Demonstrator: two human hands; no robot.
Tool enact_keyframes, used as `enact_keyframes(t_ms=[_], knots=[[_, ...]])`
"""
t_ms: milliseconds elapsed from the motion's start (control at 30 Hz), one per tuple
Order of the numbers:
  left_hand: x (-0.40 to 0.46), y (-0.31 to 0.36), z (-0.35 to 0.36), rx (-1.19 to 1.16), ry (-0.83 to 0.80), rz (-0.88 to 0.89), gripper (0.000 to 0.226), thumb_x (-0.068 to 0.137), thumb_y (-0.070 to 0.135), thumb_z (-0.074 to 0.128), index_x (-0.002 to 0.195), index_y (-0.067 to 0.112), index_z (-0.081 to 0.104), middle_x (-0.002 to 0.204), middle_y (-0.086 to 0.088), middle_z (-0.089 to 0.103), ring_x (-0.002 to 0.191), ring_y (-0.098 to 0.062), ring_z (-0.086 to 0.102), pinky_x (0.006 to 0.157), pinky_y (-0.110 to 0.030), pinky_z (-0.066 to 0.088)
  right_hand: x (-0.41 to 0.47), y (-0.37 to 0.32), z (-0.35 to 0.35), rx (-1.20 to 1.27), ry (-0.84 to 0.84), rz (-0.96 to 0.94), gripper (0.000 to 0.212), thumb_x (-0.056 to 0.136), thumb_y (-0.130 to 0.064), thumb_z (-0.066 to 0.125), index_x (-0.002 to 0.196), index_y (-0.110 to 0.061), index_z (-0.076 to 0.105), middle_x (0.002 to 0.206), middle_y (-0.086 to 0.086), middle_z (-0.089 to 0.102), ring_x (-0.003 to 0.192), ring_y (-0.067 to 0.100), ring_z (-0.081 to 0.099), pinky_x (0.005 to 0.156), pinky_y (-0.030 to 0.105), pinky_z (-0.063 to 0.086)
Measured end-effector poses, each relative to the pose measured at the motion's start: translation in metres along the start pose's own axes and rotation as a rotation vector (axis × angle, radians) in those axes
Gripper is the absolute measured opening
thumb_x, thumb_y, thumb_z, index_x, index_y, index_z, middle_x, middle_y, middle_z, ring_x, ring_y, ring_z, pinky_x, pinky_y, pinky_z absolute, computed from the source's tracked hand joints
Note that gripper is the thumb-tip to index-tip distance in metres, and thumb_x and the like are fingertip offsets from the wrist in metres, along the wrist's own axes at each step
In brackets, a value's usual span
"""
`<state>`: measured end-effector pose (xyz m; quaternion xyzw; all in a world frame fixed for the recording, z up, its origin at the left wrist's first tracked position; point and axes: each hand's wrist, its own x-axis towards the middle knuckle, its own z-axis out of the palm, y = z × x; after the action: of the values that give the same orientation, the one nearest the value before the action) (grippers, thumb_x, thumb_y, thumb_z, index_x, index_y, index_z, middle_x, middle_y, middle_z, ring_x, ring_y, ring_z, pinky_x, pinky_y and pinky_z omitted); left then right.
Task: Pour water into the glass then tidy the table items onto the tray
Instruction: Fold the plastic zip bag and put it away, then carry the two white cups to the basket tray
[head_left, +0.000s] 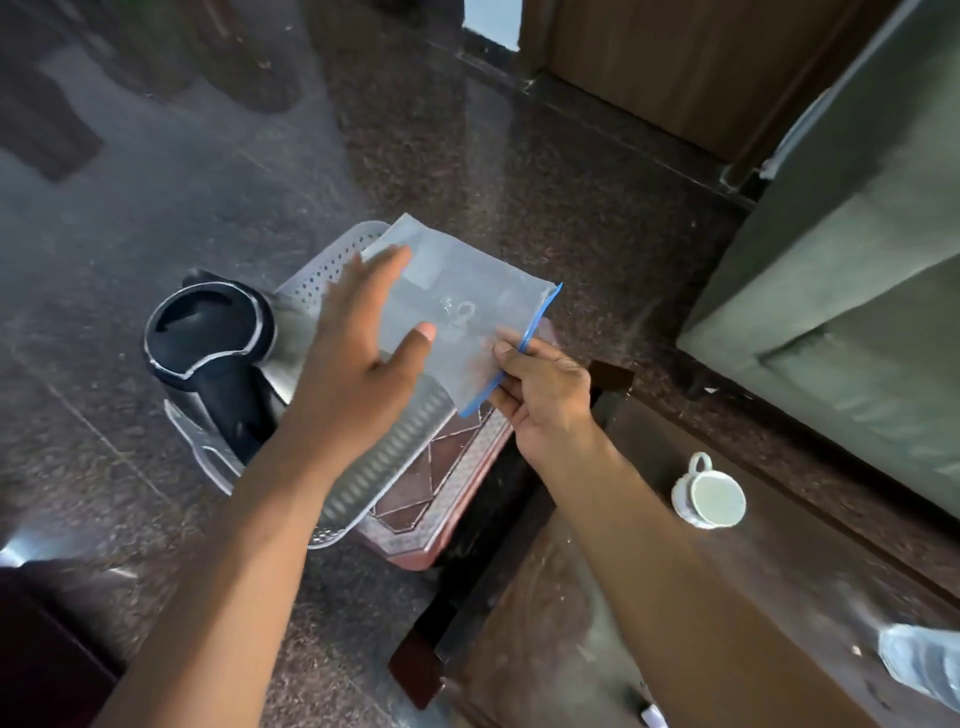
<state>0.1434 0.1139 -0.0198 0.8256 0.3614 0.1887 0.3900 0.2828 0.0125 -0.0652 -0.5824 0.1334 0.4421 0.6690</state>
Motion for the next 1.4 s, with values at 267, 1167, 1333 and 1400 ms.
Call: enact_keyframes(t_ms=[267,1167,1333,1400], knots=[[0.036,-0.025,0.025,0.19,-0.214,-0.137,0.062,0.115,0.039,0.047,0.172,0.028,0.028,0.182,-0.009,0.023,0.171,-0.024,0.012,0.137,-0.05,0.003,0.02,0.024,0.048,-0.298,0.091,-0.1,0.015,0.09,0.003,0.069,0.079,-0.005,0.075,0.076,0.013,0.07,0.071,0.026,0.065,0.071,0.043,0.063],[0.013,-0.004,0.1,0.28,-0.013,0.108,0.047,0.103,0.011,0.067,0.149,0.002,0.059,0.151,-0.022,0.061,0.145,-0.041,0.053,0.122,-0.046,0.038,-0.038,-0.003,-0.058,-0.843,0.076,-0.645,0.054,0.095,-0.012,0.062,0.148,-0.022,0.057,0.137,-0.002,0.07,0.125,0.014,0.067,0.11,0.041,0.053],[-0.032,0.056,0.125,0.022,-0.027,0.234,0.046,0.101,0.003,0.068,0.146,0.007,0.063,0.144,-0.005,0.068,0.135,-0.01,0.058,0.115,-0.012,0.039,-0.062,-0.026,-0.114,-0.893,0.168,-0.821,0.053,0.094,-0.017,0.067,0.147,-0.018,0.058,0.138,-0.002,0.069,0.131,0.015,0.062,0.109,0.041,0.052],[-0.049,0.074,0.141,-0.039,-0.057,0.243,0.043,0.104,0.007,0.065,0.146,0.011,0.063,0.144,-0.001,0.068,0.135,-0.01,0.061,0.115,-0.017,0.043,-0.077,-0.034,-0.149,-0.91,0.22,-0.858,0.052,0.095,-0.018,0.068,0.146,-0.017,0.059,0.138,-0.001,0.069,0.131,0.017,0.062,0.109,0.042,0.052]])
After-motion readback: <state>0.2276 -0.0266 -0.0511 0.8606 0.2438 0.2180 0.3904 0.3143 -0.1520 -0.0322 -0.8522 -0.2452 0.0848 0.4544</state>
